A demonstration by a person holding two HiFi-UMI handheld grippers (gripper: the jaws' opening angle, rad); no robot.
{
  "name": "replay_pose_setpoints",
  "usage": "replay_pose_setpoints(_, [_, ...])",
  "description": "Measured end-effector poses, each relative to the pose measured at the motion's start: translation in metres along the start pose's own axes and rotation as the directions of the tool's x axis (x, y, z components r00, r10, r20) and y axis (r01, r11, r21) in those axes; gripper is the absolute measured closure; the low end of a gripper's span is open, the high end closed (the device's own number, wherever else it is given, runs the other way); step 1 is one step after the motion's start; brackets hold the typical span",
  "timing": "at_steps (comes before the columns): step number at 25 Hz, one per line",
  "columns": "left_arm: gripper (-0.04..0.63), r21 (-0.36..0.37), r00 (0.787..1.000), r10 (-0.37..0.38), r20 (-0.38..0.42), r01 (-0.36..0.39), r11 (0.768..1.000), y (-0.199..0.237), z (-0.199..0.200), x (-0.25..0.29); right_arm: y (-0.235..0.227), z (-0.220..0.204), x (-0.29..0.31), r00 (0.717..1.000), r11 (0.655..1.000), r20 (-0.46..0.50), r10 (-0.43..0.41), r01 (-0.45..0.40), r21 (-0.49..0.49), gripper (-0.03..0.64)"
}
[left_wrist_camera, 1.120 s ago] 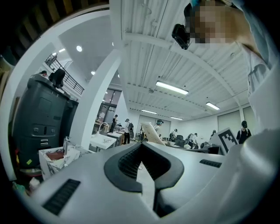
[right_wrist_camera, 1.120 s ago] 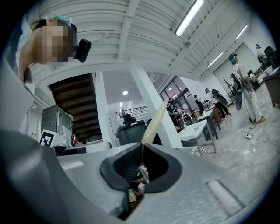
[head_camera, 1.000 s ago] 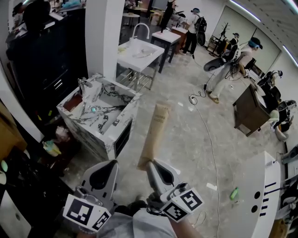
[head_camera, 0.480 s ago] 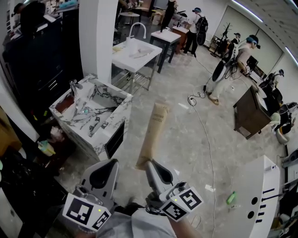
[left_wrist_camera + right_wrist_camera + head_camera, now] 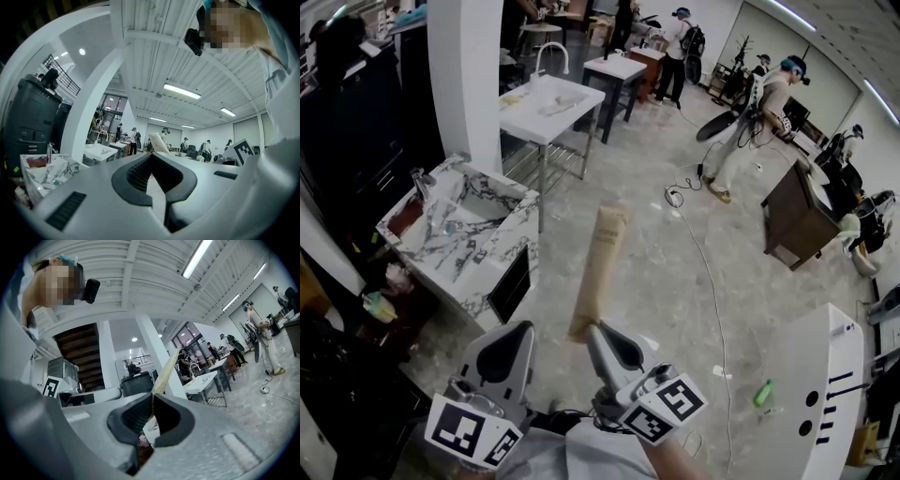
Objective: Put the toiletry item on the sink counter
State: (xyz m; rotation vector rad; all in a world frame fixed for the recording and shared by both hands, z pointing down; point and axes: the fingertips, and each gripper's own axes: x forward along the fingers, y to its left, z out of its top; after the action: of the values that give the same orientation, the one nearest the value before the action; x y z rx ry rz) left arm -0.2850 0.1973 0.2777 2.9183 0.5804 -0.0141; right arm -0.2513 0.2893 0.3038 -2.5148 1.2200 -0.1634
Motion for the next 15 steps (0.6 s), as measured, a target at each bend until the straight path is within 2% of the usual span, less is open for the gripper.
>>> replay_pose_setpoints(5, [0.592,0.002,1.000,0.002,0.000,-0.002,1.000,-0.014,-0.005,0.016,-0.022,0.005,-0.010,1.000,1.000,0.003,0.001,-0.001,0.020,0.609])
replay_pose_setpoints(15, [0.592,-0.001,1.000,0.016,-0.012,-0.016,1.000,-0.015,-0.013,0.039,-0.045,0.002,-0.004,1.000,0.999,-0.021,0.007,-0.006,0.042,0.609])
